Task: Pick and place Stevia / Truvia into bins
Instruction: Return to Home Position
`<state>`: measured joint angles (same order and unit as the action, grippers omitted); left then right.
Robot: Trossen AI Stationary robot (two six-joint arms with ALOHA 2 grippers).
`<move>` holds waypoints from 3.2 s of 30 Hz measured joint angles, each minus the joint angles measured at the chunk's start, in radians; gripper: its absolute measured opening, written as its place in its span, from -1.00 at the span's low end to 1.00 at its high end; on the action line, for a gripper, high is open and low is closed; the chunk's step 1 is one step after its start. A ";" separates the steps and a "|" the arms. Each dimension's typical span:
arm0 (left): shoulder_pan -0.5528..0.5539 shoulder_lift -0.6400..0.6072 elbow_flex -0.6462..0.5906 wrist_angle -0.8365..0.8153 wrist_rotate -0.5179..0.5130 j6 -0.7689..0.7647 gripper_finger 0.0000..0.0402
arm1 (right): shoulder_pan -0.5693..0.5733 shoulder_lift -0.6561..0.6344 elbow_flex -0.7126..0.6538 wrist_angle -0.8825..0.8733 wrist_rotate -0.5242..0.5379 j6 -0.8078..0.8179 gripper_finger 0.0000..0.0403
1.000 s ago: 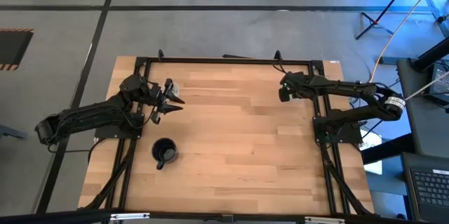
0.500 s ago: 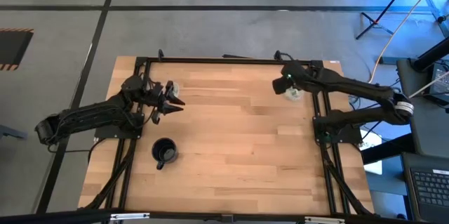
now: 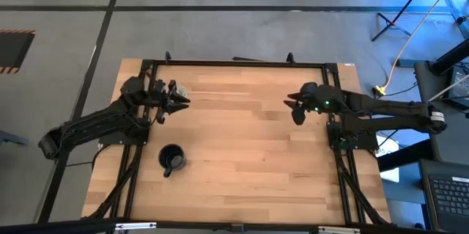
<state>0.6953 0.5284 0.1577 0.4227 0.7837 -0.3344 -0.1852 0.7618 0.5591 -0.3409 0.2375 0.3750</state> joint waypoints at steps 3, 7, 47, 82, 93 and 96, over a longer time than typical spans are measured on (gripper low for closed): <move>0.037 -0.056 0.000 -0.001 -0.047 -0.020 -0.47 | 0.000 -0.076 -0.039 0.020 -0.005 -0.004 -0.17; 0.061 -0.134 0.000 -0.017 -0.117 -0.029 -0.47 | 0.000 -0.186 -0.101 0.029 -0.005 -0.004 -0.17; 0.065 -0.529 -0.036 -0.438 -0.675 0.059 -0.47 | 0.000 -0.761 -0.468 0.215 -0.453 -0.171 -0.17; 0.064 -0.519 -0.150 -0.397 -0.713 0.059 -0.47 | 0.000 -0.760 -0.469 0.213 -0.455 -0.294 -0.17; 0.065 -0.519 -0.150 -0.397 -0.713 -0.014 -0.47 | 0.000 -0.760 -0.468 0.263 -0.200 -0.298 -0.17; 0.064 -0.519 -0.150 -0.397 -0.713 -0.020 -0.47 | 0.000 -0.760 -0.468 0.252 -0.117 -0.307 -0.17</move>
<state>0.7597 0.0097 0.0082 0.0261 0.0711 -0.3545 -0.1856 0.0016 0.0906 -0.0887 0.1206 0.0684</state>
